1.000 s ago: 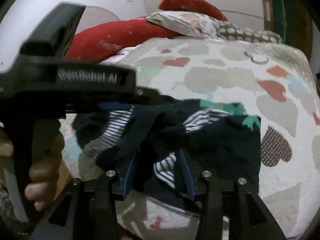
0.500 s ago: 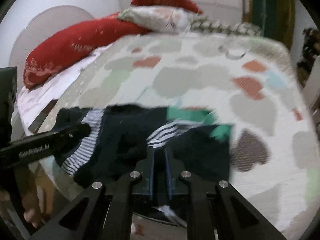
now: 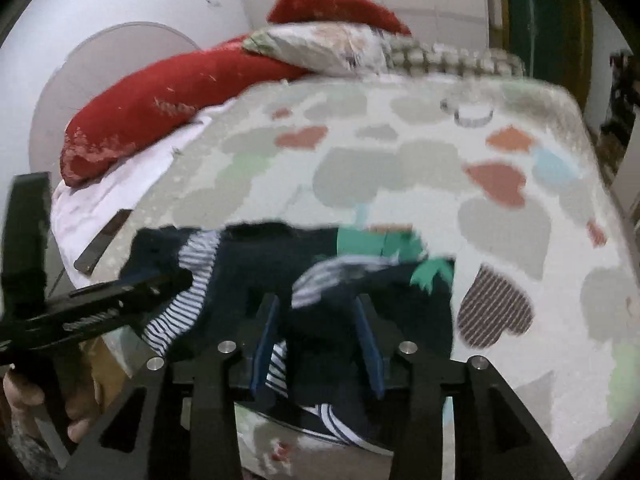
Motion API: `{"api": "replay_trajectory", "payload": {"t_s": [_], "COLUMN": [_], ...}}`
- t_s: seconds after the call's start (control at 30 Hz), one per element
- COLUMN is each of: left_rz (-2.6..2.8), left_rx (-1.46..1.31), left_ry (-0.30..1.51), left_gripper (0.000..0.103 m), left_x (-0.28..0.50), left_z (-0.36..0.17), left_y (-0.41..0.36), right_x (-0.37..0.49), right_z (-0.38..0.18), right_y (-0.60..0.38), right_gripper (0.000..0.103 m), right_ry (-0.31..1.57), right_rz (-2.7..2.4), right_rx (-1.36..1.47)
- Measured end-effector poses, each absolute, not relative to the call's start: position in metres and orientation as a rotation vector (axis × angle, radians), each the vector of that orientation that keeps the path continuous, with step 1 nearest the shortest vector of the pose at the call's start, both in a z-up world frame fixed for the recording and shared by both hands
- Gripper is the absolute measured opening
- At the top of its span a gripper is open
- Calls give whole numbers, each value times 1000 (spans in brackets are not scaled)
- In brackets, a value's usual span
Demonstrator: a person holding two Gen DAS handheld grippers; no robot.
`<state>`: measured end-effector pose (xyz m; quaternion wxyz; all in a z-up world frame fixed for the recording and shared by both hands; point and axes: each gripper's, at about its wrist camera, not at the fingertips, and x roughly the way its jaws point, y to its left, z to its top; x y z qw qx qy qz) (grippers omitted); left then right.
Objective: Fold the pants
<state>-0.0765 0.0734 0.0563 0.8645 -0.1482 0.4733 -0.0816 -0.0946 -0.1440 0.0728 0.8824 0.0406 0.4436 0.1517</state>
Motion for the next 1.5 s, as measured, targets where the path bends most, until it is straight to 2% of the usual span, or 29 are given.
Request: {"api": "replay_trajectory", "payload": {"t_s": [0.1, 0.13, 0.17, 0.3, 0.43, 0.57, 0.8, 0.9, 1.07, 1.2, 1.4, 1.5], "left_rz": [-182, -185, -189, -203, -197, -188, -192, -183, -177, -182, -177, -173], "left_rx": [-314, -315, -315, -332, -366, -383, -403, -407, -414, -406, -410, -408], "left_ry": [991, 990, 990, 997, 997, 1000, 1016, 1012, 1017, 1015, 1021, 1018], "left_gripper": [53, 53, 53, 53, 53, 53, 53, 53, 53, 53, 53, 53], "left_x": [-79, -79, -80, -80, -80, -80, -78, -80, -80, -80, -81, -82], "left_z": [57, 57, 56, 52, 51, 49, 44, 44, 43, 44, 44, 45], "left_y": [70, 69, 68, 69, 75, 78, 82, 85, 86, 84, 84, 86], "right_x": [-83, -83, -79, -86, -90, -80, -47, -48, -63, -81, -84, -80], "right_z": [53, 49, 41, 52, 76, 80, 12, 9, 47, 66, 30, 18], "right_y": [-135, -135, -134, -157, -160, -150, -141, -153, -158, -165, -153, -147], "right_gripper": [42, 37, 19, 16, 16, 16, 24, 28, 37, 37, 37, 37], "right_ry": [970, 979, 1000, 950, 892, 918, 1111, 1106, 1006, 927, 1032, 1027], "right_rz": [299, 297, 283, 293, 329, 412, 487, 512, 553, 531, 437, 409], "right_rx": [61, 55, 56, 201, 246, 318, 514, 627, 588, 576, 450, 385]}}
